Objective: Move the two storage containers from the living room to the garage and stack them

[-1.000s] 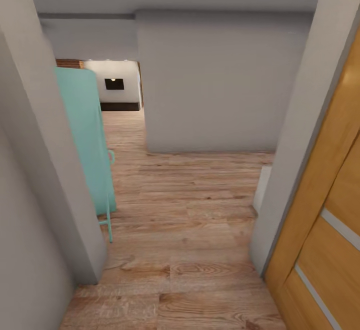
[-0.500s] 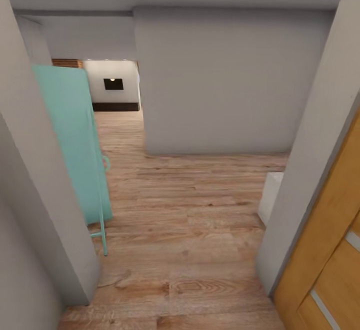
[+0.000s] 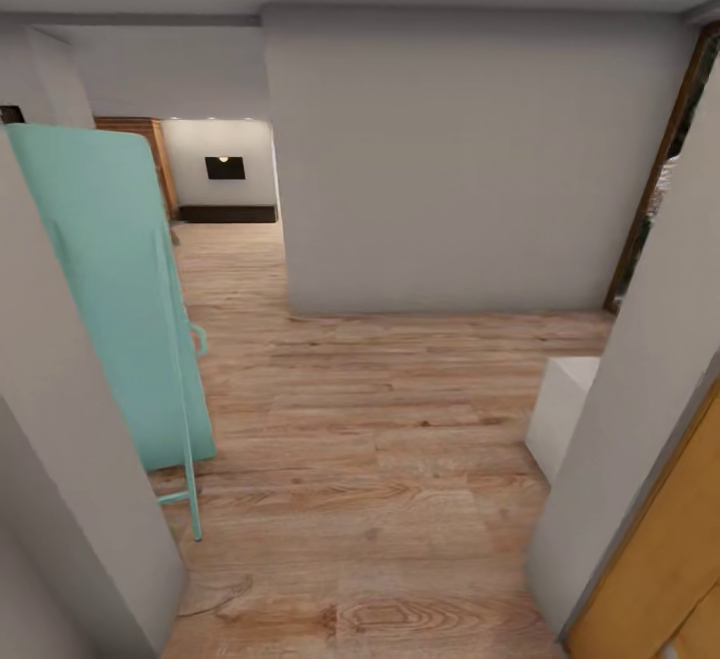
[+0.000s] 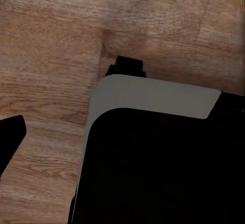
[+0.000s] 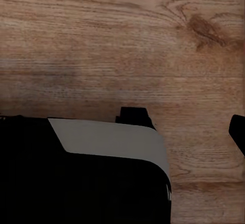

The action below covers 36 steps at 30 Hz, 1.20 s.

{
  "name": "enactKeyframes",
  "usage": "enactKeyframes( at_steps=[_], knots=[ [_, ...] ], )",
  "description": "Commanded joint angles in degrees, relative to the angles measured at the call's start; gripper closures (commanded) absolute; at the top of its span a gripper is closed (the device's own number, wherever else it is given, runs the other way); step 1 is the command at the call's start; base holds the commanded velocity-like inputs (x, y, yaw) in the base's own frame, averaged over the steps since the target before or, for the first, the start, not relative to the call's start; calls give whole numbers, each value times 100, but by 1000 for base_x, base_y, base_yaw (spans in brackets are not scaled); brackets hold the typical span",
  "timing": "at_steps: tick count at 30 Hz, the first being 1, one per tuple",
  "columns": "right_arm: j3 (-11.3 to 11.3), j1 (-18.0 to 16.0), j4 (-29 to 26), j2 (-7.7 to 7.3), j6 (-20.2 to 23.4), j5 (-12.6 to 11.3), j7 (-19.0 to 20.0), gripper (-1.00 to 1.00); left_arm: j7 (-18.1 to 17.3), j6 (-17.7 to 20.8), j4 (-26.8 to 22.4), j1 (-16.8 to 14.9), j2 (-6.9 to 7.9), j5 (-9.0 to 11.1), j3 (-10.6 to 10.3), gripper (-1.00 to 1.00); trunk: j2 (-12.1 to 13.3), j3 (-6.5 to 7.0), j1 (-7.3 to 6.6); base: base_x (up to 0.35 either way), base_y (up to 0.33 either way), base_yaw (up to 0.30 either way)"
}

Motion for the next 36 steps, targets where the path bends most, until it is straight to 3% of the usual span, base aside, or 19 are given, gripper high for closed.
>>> enactKeyframes(
  at_steps=[1,36],
  knots=[
    [48,-6,14,-9,-26,-66,-4,-100,12,21,-3,-2,-3,34,4,-100,-2,-6,3,322,0,0],
    [47,-6,14,-21,-25,-59,-58,-100,12,21,-3,-2,-7,41,4,-100,-2,-6,3,322,0,0]
  ],
)
